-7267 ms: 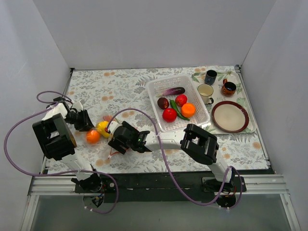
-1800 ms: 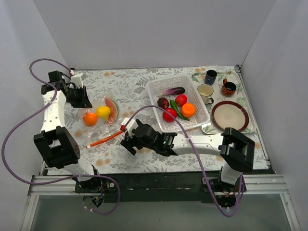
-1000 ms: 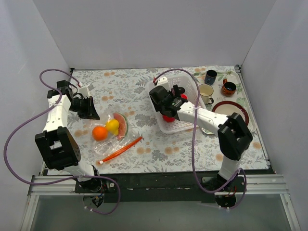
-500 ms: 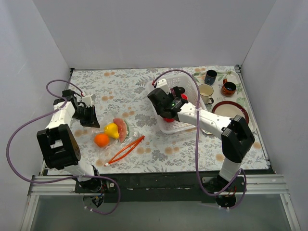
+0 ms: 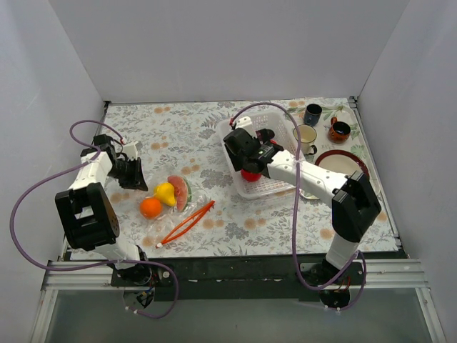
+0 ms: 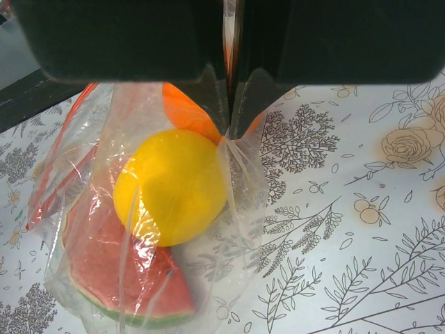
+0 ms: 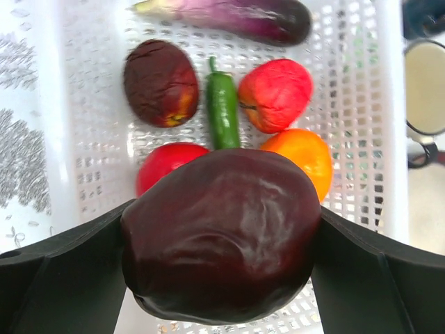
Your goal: Open the zip-top bag and remove the fake food
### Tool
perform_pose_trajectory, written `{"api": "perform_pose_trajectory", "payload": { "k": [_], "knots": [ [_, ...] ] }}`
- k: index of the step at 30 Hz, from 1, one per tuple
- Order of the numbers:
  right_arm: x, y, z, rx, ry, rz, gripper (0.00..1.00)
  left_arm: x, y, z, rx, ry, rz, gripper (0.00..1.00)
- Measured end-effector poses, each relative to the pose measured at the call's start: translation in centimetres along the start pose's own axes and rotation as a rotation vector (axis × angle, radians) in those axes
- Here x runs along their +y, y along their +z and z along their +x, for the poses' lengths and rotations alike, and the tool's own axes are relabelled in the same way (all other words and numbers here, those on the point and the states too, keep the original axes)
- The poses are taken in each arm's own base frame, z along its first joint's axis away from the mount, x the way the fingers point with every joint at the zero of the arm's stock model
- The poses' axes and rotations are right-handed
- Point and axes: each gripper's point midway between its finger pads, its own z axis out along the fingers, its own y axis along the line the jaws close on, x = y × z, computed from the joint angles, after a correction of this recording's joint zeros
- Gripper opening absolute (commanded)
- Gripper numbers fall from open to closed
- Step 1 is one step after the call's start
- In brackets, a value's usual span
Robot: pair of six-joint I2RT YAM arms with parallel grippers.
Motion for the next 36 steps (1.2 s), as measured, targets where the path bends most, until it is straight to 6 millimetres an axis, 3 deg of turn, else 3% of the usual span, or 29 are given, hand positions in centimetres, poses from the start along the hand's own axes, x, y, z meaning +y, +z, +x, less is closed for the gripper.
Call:
{"api": "perform_pose_trajectory", "payload": {
  "k": [3,6,10,11,13,15,18,21,24,26,30,32,33,34,35,36],
  "knots": [
    [-0.6,0.3,0.0,0.037,0.054,-0.072,0.99,0.0,0.0,0.0,0.002,-0.001,0.001,0.00],
    [-4.0,1.1,-0.3,0.053,0.134,-0.046,0.98,0.0,0.0,0.0,0.001,0.000,0.001,0.00],
    [-5.5,0.9,-1.5,0.040,0.152,-0.050,0.99,-0.1,0.0,0.0,0.002,-0.004,0.006,0.00],
    [-5.0,0.9,-1.5,0.036,0.153,-0.076,0.99,-0.1,0.1,0.1,0.004,-0.006,0.007,0.00],
    [-2.0,0.0,-1.4,0.033,0.141,-0.241,0.99,-0.1,0.1,0.1,0.006,-0.005,0.008,0.00],
    [-2.5,-0.3,-1.1,0.036,0.136,-0.171,0.99,-0.2,0.2,0.1,0.006,-0.004,0.008,0.00],
    [0.0,-1.1,-1.0,0.046,0.146,-0.351,0.98,-0.3,0.2,0.1,0.007,-0.003,0.012,0.00],
    [-2.7,-0.1,-1.0,0.056,0.162,-0.216,0.99,-0.5,0.2,0.0,0.008,-0.002,0.015,0.00],
    [-0.6,-0.5,-1.4,0.068,0.245,-0.482,0.99,-0.8,0.3,0.0,0.009,-0.003,0.025,0.00],
    [-2.2,0.3,-1.4,0.070,0.273,-0.436,0.98,-1.0,0.2,-0.1,0.008,-0.005,0.033,0.00],
    [-1.1,-0.7,-1.8,0.018,0.271,-0.519,0.99,-2.4,-0.7,-1.7,-0.013,0.005,0.070,0.02],
    [-0.2,-1.5,-2.1,-0.005,0.243,-0.564,0.99,-3.1,-1.3,-3.3,-0.045,0.028,0.081,0.22],
    [0.5,-2.0,-2.1,-0.009,0.226,-0.606,0.98,-3.4,-1.6,-3.9,-0.060,0.037,0.081,0.44],
    [0.7,-2.2,-2.1,-0.006,0.213,-0.597,0.99,-3.5,-1.7,-4.3,-0.067,0.052,0.080,0.59],
    [0.7,-2.1,-2.1,-0.002,0.202,-0.567,0.99,-3.6,-1.8,-4.5,-0.072,0.054,0.078,0.86],
    [0.9,-2.2,-2.1,-0.007,0.194,-0.564,0.99,-3.5,-1.8,-4.5,-0.070,0.055,0.069,0.98]
  ]
}}
